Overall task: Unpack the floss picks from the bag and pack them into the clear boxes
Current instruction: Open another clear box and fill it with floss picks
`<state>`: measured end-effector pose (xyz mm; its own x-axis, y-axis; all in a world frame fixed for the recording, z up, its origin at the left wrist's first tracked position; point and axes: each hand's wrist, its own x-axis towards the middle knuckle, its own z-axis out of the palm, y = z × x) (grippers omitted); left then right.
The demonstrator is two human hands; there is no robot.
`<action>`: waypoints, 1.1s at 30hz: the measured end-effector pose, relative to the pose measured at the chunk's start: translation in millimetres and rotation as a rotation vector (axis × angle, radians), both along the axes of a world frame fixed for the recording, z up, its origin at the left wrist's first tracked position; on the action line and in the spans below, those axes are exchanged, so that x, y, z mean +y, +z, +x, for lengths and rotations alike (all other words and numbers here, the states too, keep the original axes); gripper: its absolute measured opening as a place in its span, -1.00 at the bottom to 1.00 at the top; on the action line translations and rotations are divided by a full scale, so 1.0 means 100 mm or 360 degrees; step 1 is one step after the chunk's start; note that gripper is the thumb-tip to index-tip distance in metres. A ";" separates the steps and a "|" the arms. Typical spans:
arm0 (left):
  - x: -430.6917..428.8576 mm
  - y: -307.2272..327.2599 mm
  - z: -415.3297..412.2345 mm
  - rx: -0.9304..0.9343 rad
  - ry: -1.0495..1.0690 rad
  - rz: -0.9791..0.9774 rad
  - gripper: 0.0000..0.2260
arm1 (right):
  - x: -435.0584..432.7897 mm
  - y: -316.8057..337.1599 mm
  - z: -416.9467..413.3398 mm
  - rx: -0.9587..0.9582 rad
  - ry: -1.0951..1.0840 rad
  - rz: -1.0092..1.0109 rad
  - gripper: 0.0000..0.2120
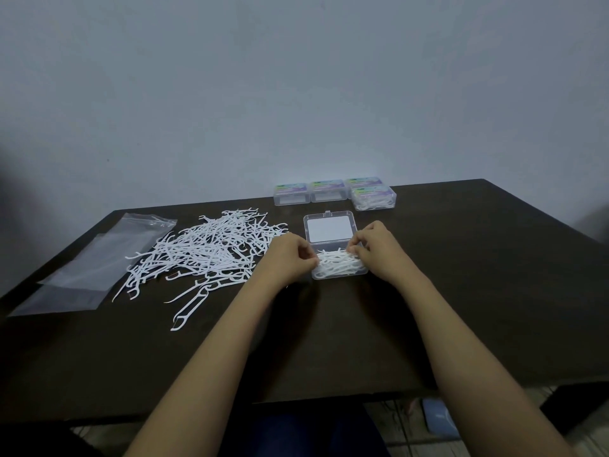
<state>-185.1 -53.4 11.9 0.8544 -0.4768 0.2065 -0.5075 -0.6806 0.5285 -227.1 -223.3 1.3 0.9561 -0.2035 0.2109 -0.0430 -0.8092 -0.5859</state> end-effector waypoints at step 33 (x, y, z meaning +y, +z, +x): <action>1.60 -0.26 -0.02 0.0141 0.0486 0.0559 -0.38 | 1.34 -0.12 -0.07 0.0270 0.0418 -0.0237 -0.29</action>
<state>-187.3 106.6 -14.2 0.9734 -0.2292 -0.0022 -0.2200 -0.9368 0.2719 -234.2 -88.8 -11.2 0.9958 0.0750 0.0533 0.0912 -0.8817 -0.4628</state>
